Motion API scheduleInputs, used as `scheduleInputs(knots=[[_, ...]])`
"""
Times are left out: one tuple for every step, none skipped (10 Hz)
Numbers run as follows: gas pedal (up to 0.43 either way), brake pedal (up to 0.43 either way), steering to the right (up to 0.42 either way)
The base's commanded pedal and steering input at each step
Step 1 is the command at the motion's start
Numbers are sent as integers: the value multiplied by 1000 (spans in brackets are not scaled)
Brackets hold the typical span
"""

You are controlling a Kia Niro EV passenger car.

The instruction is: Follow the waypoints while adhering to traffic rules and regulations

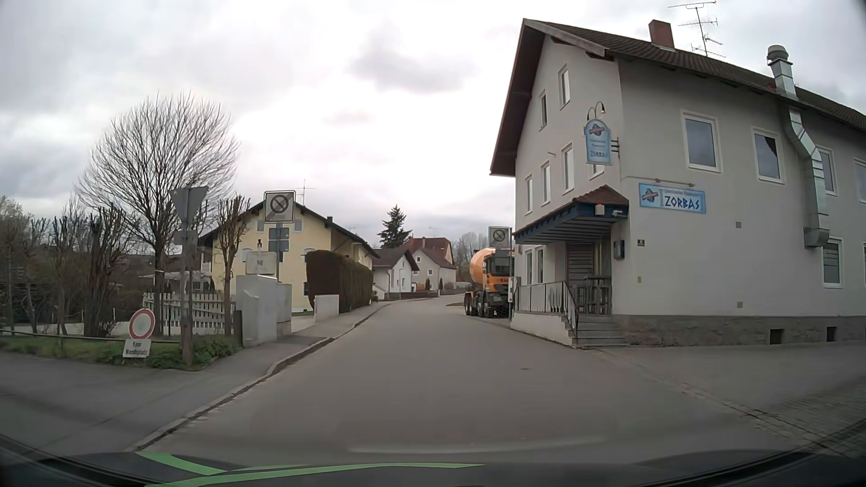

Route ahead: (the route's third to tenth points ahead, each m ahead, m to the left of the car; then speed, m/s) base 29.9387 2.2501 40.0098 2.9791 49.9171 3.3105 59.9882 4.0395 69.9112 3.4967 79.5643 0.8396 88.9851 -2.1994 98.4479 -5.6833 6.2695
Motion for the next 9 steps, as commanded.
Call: scheduleInputs(knots=[[150,0,6],[130,0,6],[118,0,6],[110,0,6],[110,0,6],[110,0,6],[110,0,5],[110,0,5],[110,0,5]])
